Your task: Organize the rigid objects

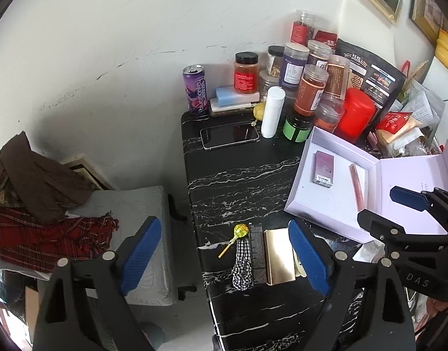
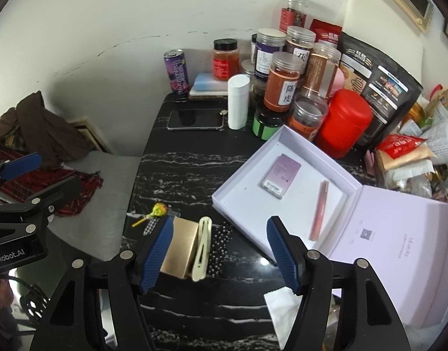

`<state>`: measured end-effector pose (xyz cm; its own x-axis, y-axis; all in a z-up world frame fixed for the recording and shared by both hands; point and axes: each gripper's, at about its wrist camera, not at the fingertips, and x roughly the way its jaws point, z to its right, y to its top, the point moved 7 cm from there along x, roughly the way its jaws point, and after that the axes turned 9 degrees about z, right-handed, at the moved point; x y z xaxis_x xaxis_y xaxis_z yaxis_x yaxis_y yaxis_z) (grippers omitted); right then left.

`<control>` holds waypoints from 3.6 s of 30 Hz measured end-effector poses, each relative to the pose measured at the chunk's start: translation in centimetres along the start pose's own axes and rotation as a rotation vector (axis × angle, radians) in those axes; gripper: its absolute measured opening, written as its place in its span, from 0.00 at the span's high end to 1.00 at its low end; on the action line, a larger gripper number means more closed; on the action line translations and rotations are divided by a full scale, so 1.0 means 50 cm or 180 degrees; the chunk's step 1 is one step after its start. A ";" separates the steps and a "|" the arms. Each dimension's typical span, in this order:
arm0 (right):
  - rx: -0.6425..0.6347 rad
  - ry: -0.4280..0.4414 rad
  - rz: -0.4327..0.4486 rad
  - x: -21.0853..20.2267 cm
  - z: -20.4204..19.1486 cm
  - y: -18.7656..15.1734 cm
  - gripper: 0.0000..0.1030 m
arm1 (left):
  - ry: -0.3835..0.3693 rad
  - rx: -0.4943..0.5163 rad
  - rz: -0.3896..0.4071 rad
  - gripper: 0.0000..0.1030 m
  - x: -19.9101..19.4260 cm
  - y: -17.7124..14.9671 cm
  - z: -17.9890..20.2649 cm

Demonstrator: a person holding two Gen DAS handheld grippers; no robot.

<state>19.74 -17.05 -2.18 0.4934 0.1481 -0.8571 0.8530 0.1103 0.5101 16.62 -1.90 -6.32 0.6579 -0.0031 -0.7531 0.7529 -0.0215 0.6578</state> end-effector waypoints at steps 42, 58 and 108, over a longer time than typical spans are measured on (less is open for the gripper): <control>-0.0133 0.0365 -0.0512 0.186 -0.045 -0.128 0.29 | -0.0070 -0.0188 -0.0522 0.13 0.239 -0.165 -0.037; 0.0158 0.0310 -0.0755 0.265 0.010 -0.153 0.29 | -0.0461 0.0215 -0.0843 0.23 0.377 -0.166 -0.001; 0.0252 0.0249 -0.1024 0.355 0.017 -0.233 0.85 | -0.0862 0.0419 -0.0881 0.75 0.389 -0.184 0.033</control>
<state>18.70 -16.53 -23.37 0.1849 0.1933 -0.9635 0.9749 0.0876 0.2047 22.47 -3.39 -27.03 0.3890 -0.2420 -0.8889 0.8805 -0.1862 0.4360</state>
